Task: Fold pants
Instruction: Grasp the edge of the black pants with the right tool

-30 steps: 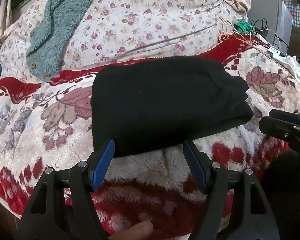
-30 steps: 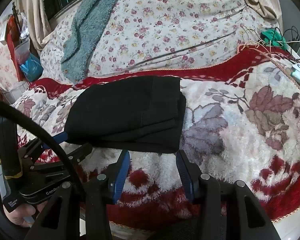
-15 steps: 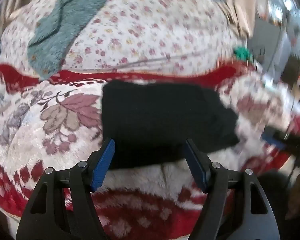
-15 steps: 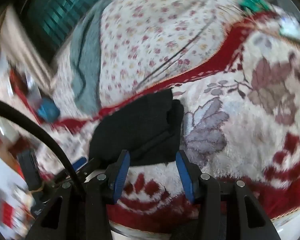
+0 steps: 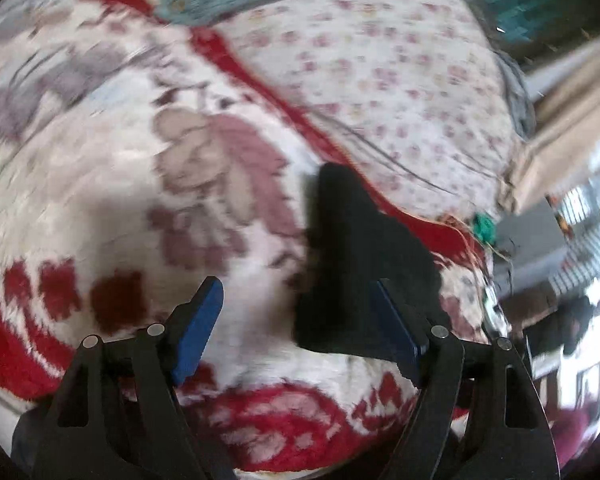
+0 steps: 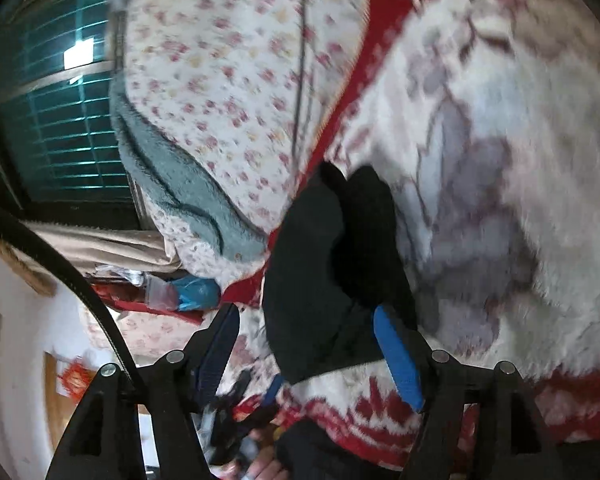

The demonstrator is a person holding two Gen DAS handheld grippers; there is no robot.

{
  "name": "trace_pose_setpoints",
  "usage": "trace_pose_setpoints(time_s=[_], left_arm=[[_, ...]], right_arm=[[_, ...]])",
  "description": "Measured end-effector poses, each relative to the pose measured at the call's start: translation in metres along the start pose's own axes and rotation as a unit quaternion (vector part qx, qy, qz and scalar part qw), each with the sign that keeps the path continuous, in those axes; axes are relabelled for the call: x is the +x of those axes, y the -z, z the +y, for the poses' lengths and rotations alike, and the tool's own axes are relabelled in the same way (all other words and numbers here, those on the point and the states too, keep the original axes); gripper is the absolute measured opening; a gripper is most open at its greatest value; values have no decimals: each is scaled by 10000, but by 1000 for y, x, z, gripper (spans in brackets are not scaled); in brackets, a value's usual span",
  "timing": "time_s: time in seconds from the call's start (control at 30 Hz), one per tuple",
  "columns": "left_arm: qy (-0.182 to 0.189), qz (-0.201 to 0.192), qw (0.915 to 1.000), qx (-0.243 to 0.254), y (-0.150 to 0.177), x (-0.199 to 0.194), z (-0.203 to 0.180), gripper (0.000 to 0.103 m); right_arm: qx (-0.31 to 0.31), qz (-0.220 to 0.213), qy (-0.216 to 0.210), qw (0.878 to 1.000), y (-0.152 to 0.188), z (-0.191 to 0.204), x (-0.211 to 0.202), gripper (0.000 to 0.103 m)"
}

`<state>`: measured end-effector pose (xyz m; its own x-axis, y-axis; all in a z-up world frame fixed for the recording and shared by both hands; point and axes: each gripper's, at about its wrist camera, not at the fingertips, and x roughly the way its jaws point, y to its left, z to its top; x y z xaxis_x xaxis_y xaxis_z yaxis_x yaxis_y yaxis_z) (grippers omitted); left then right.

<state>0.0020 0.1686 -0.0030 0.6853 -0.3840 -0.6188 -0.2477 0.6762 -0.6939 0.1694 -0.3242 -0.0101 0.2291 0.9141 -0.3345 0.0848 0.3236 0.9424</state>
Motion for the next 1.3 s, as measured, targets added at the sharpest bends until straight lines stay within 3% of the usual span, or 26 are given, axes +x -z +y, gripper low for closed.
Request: trace_pose_setpoints(time_s=[0.2,0.33,0.43,0.47,0.53,0.63,0.7,0.83,0.93,1.03,1.1,1.2,1.3], left_arm=[[-154,-153,9997,76,5,-5,-4,77],[-148,73,9997,166,4,5,-7,77],[-293,159,9991,250,6,9,-11,77],[-291,188,9990,297,7,11,-13,77],[-255,288,9987,320,7,14,-14,77],[172,315,9989,296,5,13,-13,77],[350,143,9990,258,4,7,-9,77],[528,-325,9977,286,2,-10,-11,77],[509,-705,9950,488,4,-21,-17,77],[531,-557,9950,641,6,-18,-26,77],[400,-520,9944,832,7,-16,-33,77],[-259,-432,9911,1234,12,-8,-47,77],[-896,-365,9806,1704,18,1,-57,77]], right_arm=[[110,230,-175,9995,-4,-7,6,69],[-221,486,-289,9982,-8,1,21,66],[-443,476,31,9979,-6,4,32,63],[-359,493,276,9978,-6,0,38,57],[-222,588,531,9966,-6,-8,46,48],[-541,401,284,9973,-4,-1,47,48],[-735,275,191,9967,-2,3,48,48],[-599,310,533,9963,-2,-6,55,48],[-580,307,520,9965,-1,-9,54,48],[-552,214,511,9969,-2,-5,55,48],[-685,152,595,9958,1,-2,53,47],[-1042,128,805,9912,7,5,55,47],[-1181,179,860,9891,10,5,57,47]])
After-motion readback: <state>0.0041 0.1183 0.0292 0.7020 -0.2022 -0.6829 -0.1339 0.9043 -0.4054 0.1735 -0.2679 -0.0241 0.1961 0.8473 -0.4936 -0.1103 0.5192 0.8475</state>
